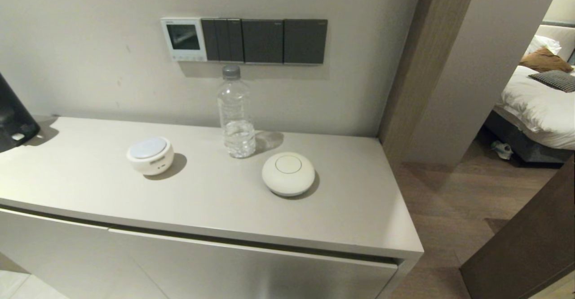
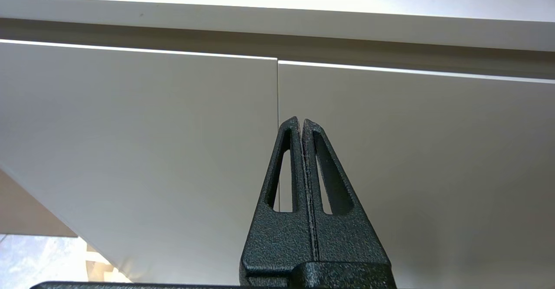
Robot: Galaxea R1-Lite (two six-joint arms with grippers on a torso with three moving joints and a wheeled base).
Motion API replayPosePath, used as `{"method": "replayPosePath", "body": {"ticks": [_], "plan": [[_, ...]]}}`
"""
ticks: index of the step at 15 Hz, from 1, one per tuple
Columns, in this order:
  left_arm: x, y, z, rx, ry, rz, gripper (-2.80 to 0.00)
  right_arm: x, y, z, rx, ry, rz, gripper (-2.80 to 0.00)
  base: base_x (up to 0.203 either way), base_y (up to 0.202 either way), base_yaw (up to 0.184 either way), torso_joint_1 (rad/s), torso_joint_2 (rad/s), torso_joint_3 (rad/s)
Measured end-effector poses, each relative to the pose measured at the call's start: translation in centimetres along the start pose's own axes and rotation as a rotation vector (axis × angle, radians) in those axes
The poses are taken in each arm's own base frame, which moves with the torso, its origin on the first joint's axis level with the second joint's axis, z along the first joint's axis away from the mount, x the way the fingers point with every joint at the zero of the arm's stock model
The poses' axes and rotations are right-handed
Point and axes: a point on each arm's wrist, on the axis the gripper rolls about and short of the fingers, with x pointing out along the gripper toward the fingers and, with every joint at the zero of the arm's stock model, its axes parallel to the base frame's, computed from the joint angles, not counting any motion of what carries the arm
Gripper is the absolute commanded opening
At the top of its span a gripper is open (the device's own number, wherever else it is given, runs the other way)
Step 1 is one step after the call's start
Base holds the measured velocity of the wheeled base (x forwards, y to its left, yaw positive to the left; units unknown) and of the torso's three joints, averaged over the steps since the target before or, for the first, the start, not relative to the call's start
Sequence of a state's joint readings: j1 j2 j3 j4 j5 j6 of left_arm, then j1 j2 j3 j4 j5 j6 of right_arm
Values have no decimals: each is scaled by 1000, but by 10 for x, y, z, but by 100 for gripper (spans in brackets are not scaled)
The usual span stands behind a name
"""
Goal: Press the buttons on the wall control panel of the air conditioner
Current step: Turn on the central air conditioner
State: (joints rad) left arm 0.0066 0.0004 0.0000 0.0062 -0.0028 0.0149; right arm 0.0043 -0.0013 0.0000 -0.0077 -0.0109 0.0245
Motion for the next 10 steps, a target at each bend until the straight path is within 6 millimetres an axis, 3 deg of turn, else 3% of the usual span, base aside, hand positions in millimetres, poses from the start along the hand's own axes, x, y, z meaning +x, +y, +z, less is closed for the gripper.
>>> {"method": "replayPosePath", "body": {"ticks": [10], "plan": [[0, 0, 0, 0, -1, 1, -280, 0, 0, 0, 0, 0, 0, -280, 0, 0, 0, 0, 0, 0]]}}
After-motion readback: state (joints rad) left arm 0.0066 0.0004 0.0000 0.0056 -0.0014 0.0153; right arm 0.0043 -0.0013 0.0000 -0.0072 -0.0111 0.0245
